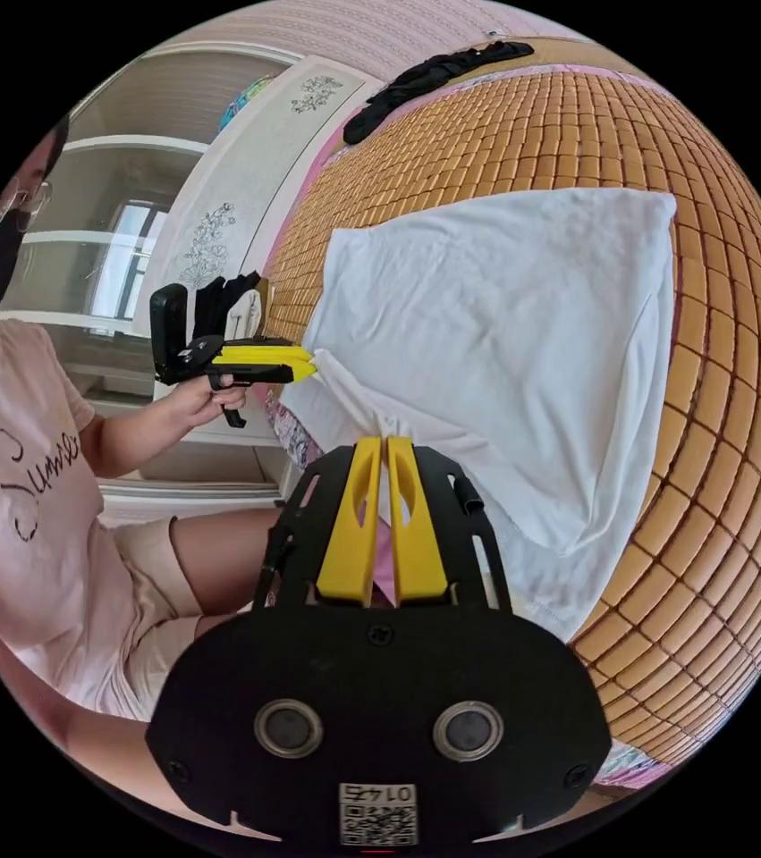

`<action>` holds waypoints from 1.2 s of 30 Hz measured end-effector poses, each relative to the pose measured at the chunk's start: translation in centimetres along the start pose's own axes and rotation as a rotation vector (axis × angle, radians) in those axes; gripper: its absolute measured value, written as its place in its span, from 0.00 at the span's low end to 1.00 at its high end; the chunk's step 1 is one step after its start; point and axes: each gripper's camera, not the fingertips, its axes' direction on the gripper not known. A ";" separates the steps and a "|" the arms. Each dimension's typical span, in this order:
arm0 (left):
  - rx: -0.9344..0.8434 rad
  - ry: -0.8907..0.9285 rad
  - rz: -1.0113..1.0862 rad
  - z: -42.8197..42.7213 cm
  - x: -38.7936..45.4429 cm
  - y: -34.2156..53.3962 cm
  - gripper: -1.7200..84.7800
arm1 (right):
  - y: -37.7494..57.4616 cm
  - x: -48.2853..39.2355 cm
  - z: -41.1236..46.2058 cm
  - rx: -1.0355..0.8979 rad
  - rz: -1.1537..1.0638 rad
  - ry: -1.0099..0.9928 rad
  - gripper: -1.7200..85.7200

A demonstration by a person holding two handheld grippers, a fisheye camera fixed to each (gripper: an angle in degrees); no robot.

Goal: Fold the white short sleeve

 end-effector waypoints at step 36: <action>-0.103 -0.235 0.314 9.2 14.1 1.9 0.01 | -14.7 -5.2 9.4 -0.272 -0.197 0.633 0.02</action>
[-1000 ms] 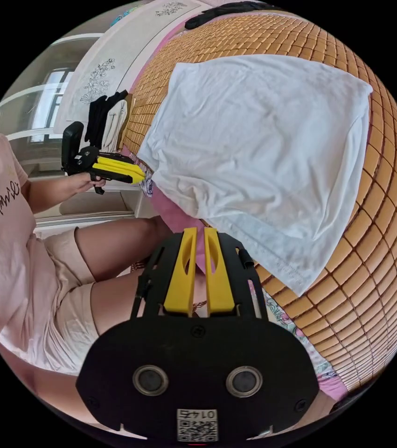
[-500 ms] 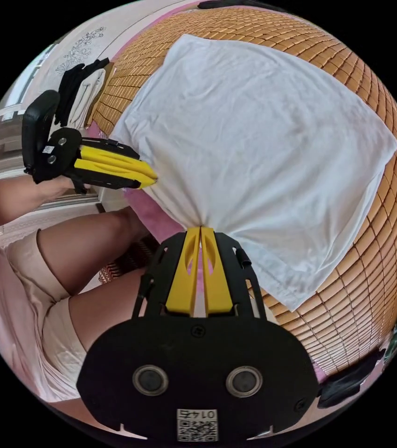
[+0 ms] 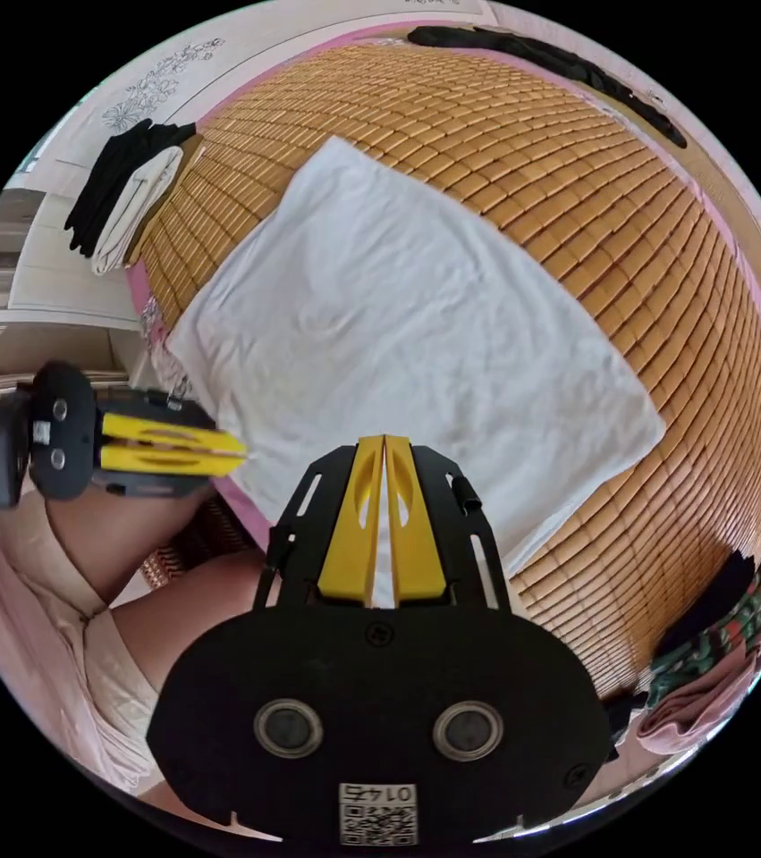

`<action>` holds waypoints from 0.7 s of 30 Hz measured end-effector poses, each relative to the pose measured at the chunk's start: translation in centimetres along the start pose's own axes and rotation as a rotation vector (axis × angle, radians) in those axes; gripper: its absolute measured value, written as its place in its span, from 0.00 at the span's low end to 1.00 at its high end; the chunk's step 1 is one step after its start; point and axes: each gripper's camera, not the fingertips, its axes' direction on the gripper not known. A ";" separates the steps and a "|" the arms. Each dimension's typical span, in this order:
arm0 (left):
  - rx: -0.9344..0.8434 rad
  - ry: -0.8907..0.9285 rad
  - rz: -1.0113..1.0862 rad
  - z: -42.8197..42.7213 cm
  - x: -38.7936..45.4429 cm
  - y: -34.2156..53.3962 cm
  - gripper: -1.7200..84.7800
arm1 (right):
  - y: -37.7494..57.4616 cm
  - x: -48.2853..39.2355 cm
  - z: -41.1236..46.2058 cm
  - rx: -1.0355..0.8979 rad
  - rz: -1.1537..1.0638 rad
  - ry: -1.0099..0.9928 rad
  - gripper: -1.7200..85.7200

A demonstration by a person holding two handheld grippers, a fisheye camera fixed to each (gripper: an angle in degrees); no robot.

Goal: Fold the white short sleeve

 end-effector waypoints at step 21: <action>0.096 0.067 -0.027 4.7 3.5 1.3 0.01 | -8.0 9.6 -1.9 0.002 0.061 -0.109 0.02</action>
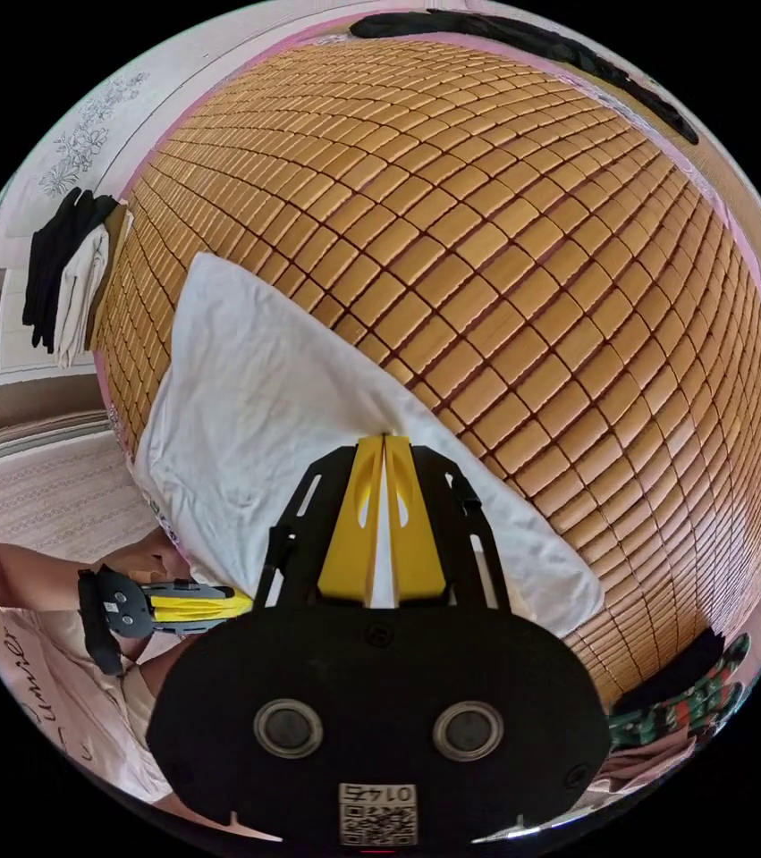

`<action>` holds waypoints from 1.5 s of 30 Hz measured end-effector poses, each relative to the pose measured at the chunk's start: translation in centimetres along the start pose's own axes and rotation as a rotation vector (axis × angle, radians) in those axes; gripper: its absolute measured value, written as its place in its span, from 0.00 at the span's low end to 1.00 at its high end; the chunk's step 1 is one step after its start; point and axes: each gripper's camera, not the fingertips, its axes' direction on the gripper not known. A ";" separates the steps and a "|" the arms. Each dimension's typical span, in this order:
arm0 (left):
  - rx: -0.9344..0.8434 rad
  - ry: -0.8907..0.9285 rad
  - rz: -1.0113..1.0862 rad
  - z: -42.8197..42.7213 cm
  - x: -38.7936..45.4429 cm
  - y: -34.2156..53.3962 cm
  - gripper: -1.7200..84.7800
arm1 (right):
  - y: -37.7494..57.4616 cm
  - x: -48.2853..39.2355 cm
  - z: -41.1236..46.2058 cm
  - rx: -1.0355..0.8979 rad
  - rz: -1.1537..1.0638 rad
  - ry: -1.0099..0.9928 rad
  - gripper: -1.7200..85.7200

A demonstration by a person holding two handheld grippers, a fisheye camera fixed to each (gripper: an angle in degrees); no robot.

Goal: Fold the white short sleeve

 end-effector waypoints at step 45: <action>0.113 0.235 0.214 -3.7 7.7 -6.6 0.01 | 40.1 19.0 -0.9 0.843 0.841 -0.830 0.12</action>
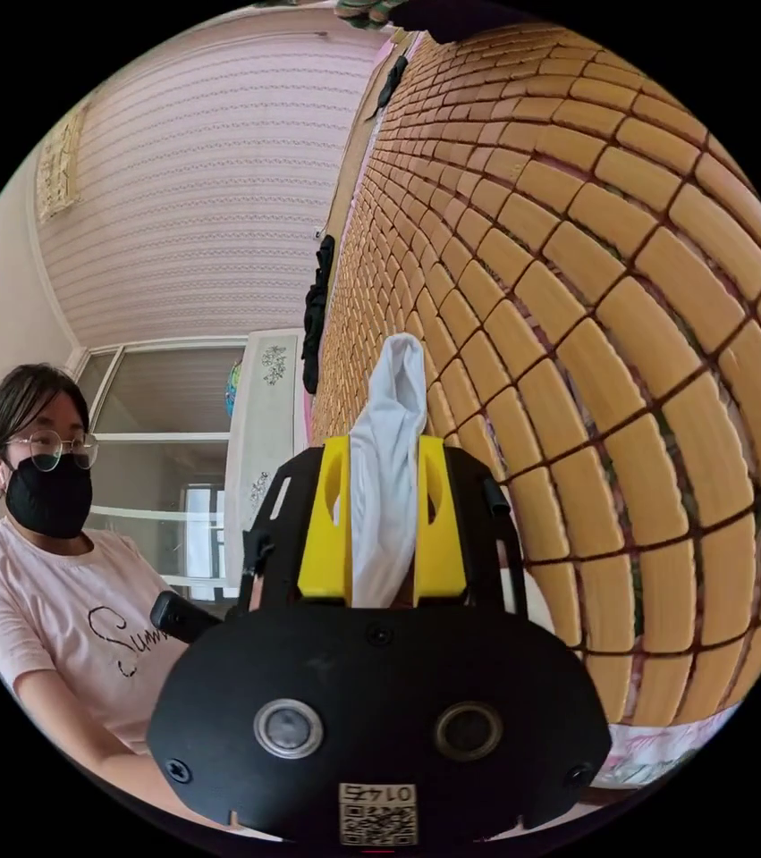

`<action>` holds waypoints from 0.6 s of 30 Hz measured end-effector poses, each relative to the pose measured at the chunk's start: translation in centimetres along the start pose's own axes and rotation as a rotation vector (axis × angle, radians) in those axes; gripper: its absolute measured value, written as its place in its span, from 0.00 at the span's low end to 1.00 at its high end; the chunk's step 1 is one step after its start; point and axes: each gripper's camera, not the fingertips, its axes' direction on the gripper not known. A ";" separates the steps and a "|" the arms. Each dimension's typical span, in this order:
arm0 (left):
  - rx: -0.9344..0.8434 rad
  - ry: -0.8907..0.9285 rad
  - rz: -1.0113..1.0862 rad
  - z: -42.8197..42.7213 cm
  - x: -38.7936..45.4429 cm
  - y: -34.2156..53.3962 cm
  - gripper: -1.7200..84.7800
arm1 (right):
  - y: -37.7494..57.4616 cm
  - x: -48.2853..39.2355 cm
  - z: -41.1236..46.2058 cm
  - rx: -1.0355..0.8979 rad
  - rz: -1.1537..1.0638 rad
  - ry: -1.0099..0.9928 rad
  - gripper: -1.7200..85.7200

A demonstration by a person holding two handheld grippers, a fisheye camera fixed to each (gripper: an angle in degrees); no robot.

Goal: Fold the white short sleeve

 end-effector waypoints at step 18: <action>0.349 -0.046 -0.773 -17.2 -11.2 15.2 0.01 | 2.8 -15.4 19.4 -0.271 -0.310 0.143 0.05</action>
